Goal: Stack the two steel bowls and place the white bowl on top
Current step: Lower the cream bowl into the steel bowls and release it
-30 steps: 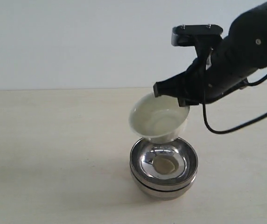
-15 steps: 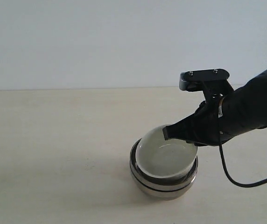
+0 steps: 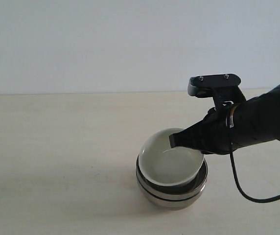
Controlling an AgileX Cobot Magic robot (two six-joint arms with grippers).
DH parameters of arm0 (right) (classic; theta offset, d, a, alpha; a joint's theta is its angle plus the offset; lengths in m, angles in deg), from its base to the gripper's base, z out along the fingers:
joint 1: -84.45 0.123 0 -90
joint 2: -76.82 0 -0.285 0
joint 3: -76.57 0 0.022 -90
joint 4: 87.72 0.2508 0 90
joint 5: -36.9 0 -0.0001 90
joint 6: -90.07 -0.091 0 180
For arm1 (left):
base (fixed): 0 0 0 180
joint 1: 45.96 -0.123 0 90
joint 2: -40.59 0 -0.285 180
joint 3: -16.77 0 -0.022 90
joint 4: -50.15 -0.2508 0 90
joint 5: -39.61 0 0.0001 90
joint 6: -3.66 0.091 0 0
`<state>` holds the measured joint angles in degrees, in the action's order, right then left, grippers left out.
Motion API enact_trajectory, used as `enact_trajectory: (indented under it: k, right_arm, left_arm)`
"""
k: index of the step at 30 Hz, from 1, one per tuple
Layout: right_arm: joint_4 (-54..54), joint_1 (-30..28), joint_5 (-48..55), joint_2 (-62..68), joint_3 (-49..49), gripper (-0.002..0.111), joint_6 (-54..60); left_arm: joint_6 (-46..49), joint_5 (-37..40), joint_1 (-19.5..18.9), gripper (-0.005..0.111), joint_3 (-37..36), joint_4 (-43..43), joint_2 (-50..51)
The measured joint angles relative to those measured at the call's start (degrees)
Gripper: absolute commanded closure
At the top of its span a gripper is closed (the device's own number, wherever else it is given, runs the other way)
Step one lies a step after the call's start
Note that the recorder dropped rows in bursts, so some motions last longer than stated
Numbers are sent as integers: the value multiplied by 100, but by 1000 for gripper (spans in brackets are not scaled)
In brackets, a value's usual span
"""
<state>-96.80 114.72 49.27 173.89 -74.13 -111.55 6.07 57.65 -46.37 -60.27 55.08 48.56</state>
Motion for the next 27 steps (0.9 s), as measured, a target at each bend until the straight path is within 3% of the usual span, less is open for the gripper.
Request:
enact_trajectory:
  k: [27]
  right_arm:
    - [0,0,-91,0,114,107,0]
  left_arm:
    - [0,0,0,103,0,0,0]
